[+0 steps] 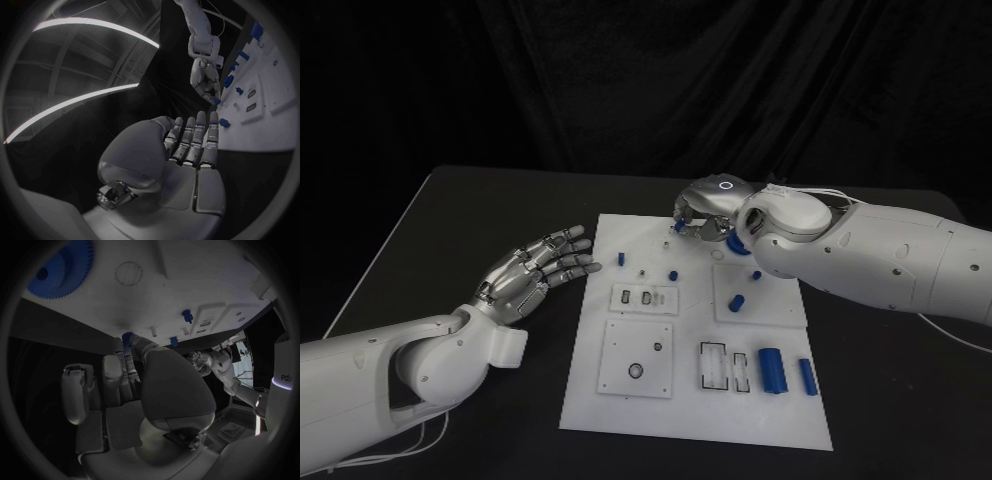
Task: Assemble the parts on the task board
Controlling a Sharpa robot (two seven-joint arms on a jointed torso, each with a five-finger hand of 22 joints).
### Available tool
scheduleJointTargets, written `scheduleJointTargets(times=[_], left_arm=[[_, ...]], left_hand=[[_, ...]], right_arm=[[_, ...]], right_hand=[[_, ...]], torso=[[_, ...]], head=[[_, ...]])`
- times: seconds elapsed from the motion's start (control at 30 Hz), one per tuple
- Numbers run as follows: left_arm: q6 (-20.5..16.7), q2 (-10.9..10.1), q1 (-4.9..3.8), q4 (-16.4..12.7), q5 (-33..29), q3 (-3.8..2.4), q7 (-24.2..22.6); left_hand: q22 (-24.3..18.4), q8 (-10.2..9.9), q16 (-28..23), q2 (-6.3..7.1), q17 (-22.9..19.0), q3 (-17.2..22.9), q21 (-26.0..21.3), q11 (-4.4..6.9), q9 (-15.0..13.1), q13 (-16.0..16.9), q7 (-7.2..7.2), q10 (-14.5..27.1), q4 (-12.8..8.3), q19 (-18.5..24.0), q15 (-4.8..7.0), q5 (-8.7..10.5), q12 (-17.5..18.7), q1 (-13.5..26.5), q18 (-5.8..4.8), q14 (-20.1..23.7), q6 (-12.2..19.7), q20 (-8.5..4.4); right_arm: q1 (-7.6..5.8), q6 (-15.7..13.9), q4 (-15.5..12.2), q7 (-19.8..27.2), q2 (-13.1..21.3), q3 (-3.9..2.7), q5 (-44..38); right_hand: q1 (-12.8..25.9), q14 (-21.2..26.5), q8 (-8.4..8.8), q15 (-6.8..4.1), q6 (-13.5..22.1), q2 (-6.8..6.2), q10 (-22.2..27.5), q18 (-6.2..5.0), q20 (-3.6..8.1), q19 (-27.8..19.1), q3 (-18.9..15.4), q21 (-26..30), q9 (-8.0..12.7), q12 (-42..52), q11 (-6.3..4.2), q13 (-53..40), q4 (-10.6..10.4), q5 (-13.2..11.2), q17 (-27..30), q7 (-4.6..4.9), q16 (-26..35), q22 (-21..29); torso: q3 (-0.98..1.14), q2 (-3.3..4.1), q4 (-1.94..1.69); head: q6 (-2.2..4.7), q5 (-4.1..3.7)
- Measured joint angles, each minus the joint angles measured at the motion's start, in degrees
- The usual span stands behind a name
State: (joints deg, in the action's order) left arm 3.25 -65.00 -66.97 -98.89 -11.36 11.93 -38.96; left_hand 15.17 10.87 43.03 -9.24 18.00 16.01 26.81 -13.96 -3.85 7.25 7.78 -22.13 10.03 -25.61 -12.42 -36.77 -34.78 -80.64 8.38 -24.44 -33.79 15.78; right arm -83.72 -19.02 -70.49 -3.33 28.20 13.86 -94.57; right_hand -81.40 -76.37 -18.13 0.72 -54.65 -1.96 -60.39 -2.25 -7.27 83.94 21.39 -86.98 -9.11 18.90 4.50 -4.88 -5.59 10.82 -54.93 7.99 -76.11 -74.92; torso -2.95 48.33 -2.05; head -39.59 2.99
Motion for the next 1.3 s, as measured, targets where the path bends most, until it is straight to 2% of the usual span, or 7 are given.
scheduleJointTargets(times=[0.23,0.57,0.9,0.93,0.97,1.3], left_arm=[[0.0,0.2,0.00,0.3,-0.1,0.00,0.0],[0.1,0.5,0.00,0.7,-0.2,0.03,0.0],[0.2,0.8,0.00,1.0,-0.4,0.07,0.0],[0.2,0.8,0.00,1.0,-0.4,0.08,0.0],[0.2,0.8,0.00,1.0,-0.4,0.08,0.0],[0.3,0.8,0.00,1.2,-0.5,0.13,0.0]], left_hand=[[0.0,0.0,0.0,-0.07,0.0,0.0,0.0,0.00,0.0,0.0,0.00,0.0,0.0,0.1,-0.07,0.00,0.0,0.1,0.00,0.1,0.0,0.08],[0.1,0.0,0.0,-0.07,0.0,0.0,0.0,0.00,0.0,0.0,0.00,0.0,0.0,0.3,-0.07,0.00,0.0,0.1,0.00,0.1,0.0,-0.13],[0.0,0.0,0.0,-0.07,0.0,0.3,0.2,0.00,0.0,0.0,0.00,0.0,0.0,0.3,-0.07,0.00,0.0,0.1,-0.01,0.1,0.0,-0.13],[0.0,0.0,0.0,-0.07,0.0,0.3,0.2,0.00,0.0,0.0,0.00,0.0,0.0,0.3,-0.07,0.00,0.0,0.1,-0.10,0.1,0.0,-0.13],[0.0,0.0,0.0,-0.07,0.0,0.3,0.2,0.00,0.0,0.0,0.00,0.0,0.0,0.3,-0.07,0.00,0.0,0.1,-0.90,0.1,0.0,-0.13],[0.0,0.0,0.0,-0.07,0.0,0.3,0.2,0.00,0.0,0.0,0.00,0.0,0.0,0.3,-0.07,0.00,0.0,0.1,-0.90,0.1,0.0,-0.13]], right_arm=[[0.01,-0.1,0.0,0.1,0.1,0.00,0.2],[0.02,-0.7,-0.1,0.1,0.3,-0.02,1.0],[0.02,-1.5,-0.3,0.1,0.4,-0.02,1.3],[0.02,-1.5,-0.3,0.1,0.4,-0.02,1.4],[0.02,-1.6,-0.3,0.1,0.4,-0.02,1.4],[0.02,-1.7,-0.3,0.2,0.1,-0.02,1.5]], right_hand=[[0.0,0.0,0.00,0.00,0.0,0.00,0.0,0.00,0.00,0.0,-0.1,0.0,0.0,-0.3,0.00,0.1,0.1,0.0,-0.1,0.00,0.0,0.0],[0.1,-0.2,0.12,0.16,0.1,-0.09,0.0,0.00,0.00,0.0,-0.1,0.0,0.0,-0.7,0.00,0.1,0.1,0.5,-0.1,-0.10,0.0,0.0],[0.2,-0.2,0.35,0.16,0.1,-0.24,0.0,0.00,0.00,0.0,-0.1,0.0,0.0,-0.7,0.00,0.1,0.1,0.7,-0.2,-0.11,0.0,0.0],[0.2,-0.2,0.39,0.16,0.1,-0.24,0.0,0.00,0.00,0.0,-0.1,0.0,0.0,-0.7,0.00,0.1,0.1,0.7,-0.2,-0.11,0.0,0.0],[0.2,-0.2,0.44,0.16,0.1,-0.24,0.0,0.00,0.00,0.0,-0.1,0.0,0.0,-0.7,0.01,0.1,0.1,0.7,-0.2,-0.11,0.0,0.0],[0.5,-0.2,0.66,0.16,0.1,-0.44,-0.2,0.00,0.00,0.0,-0.1,0.0,0.0,-1.2,0.21,0.1,0.1,0.7,-0.2,-0.12,0.0,0.0]], torso=[[-0.01,0.01,-0.08],[-0.03,0.00,-0.01],[-0.01,0.01,-0.02],[-0.01,0.01,-0.02],[-0.01,0.01,-0.01],[0.01,0.01,0.03]], head=[[-0.23,-0.19],[-0.45,0.14],[-0.46,0.09],[-0.51,0.09],[-0.52,0.09],[-0.65,0.12]])
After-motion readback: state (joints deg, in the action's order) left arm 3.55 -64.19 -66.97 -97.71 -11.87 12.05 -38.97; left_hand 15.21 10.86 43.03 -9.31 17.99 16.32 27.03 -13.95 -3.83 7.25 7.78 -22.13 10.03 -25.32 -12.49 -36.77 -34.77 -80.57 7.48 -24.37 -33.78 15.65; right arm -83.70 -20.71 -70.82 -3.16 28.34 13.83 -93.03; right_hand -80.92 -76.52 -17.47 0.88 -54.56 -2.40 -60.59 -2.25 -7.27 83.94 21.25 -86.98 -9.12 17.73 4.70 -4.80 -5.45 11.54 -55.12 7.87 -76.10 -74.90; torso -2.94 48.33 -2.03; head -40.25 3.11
